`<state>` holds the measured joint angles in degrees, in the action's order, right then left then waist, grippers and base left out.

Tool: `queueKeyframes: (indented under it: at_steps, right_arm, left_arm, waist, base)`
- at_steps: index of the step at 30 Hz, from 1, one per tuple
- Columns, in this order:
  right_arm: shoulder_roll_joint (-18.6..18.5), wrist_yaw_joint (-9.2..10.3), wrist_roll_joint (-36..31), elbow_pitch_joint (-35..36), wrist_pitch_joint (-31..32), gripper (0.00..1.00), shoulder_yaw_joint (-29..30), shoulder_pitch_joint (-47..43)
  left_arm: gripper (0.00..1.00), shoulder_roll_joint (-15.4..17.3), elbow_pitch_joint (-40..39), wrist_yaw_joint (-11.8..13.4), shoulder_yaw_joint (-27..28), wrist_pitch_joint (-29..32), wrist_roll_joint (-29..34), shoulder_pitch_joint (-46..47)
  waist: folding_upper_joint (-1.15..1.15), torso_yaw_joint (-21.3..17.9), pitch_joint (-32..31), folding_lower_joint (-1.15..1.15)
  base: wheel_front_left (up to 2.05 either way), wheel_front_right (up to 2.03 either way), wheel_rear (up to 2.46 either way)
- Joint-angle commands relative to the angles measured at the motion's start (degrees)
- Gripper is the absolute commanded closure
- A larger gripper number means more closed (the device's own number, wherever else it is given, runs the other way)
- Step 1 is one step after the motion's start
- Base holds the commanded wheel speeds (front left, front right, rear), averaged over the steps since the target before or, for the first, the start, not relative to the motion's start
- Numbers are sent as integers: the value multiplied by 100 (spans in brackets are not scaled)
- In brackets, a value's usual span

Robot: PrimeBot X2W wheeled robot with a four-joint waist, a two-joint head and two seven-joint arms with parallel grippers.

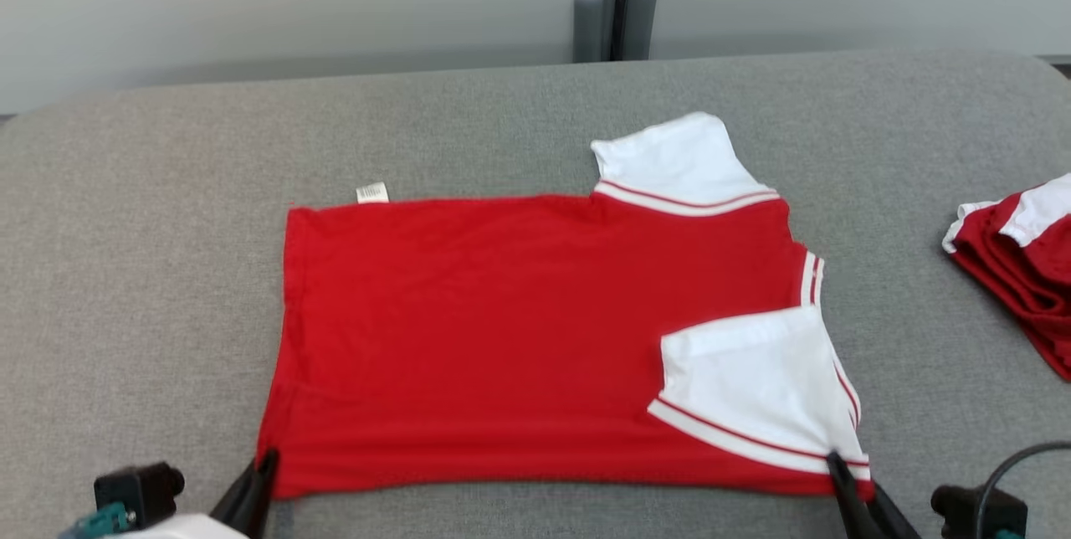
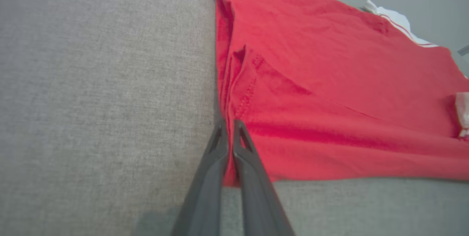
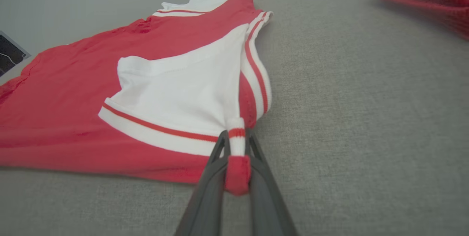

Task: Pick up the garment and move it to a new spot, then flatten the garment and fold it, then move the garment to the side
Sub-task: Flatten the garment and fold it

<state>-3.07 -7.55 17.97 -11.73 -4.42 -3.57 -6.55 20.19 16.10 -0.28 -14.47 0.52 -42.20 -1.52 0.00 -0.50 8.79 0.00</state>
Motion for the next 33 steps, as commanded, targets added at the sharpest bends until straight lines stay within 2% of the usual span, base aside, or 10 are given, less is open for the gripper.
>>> queueKeyframes:
  at_steps: [1, 7, 8, 9, 10, 11, 18, 23, 27, 33]
  right_arm:
    - [-21, 10, 32, 82, 59, 100, 55, -141]
    - [-5, 6, -140, 349, 294, 100, 54, -564]
    - [-4, 6, -185, 370, 314, 97, 65, -597]
    - [-4, 6, -183, 388, 318, 68, 75, -619]
    - [-3, 6, -159, 399, 326, 34, 74, -630]
    - [-1, 6, -161, 413, 325, 0, 74, -630]
    - [-1, 5, -336, 780, -10, 0, 378, -366]
    - [-1, 5, -559, 1174, -163, 0, 517, -40]
    - [-13, 5, -736, 1377, -61, 0, 534, 189]
    - [-23, 5, -703, 1428, 7, 0, 585, 372]
  left_arm:
    - [100, 35, -134, 102, 27, 51, -49, -168]
    - [100, 92, -684, 362, -63, 356, -82, -706]
    - [100, 100, -703, 381, -79, 394, -75, -729]
    - [79, 84, -727, 410, -80, 400, -76, -731]
    - [15, 65, -743, 433, -93, 416, -75, -735]
    - [0, 46, -758, 437, -95, 392, -69, -738]
    - [0, -65, -1078, 517, 183, -451, 131, -429]
    - [0, 58, -1225, 503, 359, -1037, 434, -39]
    - [0, 204, -1221, 497, 321, -1097, 634, 148]
    - [0, 305, -1198, 630, 237, -1016, 809, 193]
  waist:
    - [0, -8, -98, 0]
    - [0, -4, -183, 0]
    - [0, -3, -187, 0]
    - [0, -4, -194, 0]
    - [0, -8, -195, 0]
    - [0, -15, -194, 0]
    - [0, -56, -133, 0]
    - [0, -75, -129, 0]
    - [0, -94, -135, 0]
    - [0, -75, -86, 0]
  base:
    - [0, 0, 0]
    - [0, 0, 0]
    - [0, 0, 0]
    - [0, 0, 0]
    - [0, 0, 0]
    - [0, 0, 0]
    - [0, 0, 0]
    - [0, 0, 0]
    - [0, 0, 0]
    - [0, 0, 0]
